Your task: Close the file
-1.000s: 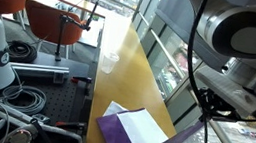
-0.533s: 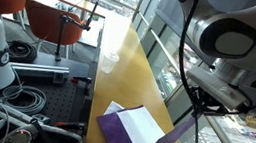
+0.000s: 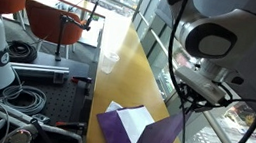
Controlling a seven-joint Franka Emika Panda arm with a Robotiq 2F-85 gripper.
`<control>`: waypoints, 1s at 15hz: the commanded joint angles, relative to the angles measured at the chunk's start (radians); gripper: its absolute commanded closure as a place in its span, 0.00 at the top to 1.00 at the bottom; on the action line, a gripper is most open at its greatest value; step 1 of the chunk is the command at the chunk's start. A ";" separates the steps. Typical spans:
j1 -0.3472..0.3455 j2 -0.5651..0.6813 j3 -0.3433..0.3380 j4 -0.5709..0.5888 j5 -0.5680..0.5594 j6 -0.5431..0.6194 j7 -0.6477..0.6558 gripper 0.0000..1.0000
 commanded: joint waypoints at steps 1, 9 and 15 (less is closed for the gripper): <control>0.020 -0.052 0.017 -0.079 -0.024 0.039 0.031 0.59; -0.009 -0.133 0.032 -0.140 0.042 -0.012 0.024 1.00; -0.089 -0.241 0.015 -0.191 0.266 -0.145 -0.034 1.00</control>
